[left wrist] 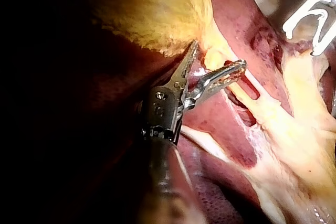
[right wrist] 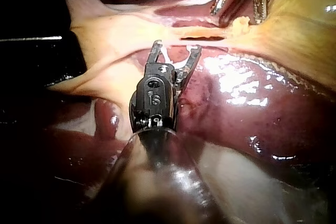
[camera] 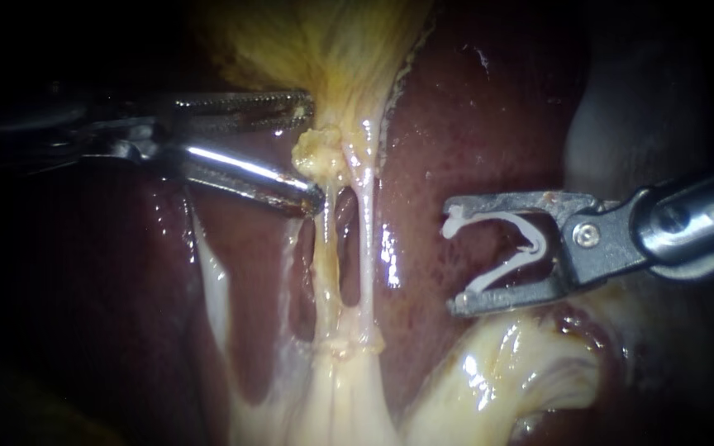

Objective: Grabbing gallbladder

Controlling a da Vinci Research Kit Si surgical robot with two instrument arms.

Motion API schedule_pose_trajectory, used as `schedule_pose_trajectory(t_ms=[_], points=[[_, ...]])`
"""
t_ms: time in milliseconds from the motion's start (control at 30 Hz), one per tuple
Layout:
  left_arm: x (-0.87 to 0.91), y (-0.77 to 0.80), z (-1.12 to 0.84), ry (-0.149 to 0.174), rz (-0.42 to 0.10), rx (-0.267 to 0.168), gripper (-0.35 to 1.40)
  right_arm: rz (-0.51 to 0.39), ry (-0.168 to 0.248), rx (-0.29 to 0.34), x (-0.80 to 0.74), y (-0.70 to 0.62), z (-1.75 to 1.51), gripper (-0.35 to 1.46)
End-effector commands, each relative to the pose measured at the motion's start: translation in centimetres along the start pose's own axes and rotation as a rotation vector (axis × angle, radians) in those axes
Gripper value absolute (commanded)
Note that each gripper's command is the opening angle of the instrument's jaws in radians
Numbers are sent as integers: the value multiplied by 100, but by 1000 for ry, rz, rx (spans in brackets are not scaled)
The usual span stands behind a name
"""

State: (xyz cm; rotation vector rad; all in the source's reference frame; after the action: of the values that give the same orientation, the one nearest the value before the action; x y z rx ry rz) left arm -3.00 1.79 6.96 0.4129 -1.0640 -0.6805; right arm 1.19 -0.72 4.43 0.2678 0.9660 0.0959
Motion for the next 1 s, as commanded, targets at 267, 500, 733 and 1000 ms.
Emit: schedule_pose_trajectory(t_ms=[267,500,733,1000], points=[[11,-3,9,22,-50,3,52,5,0,0,0,0,1,50],[12,-1,10,28,-62,1,46,5,0,0,0,0,0,50],[9,0,9,28,-69,3,29,5,0,0,0,0,0,50],[3,0,2,29,-78,8,-35,5,0,0,0,0,0,50]])
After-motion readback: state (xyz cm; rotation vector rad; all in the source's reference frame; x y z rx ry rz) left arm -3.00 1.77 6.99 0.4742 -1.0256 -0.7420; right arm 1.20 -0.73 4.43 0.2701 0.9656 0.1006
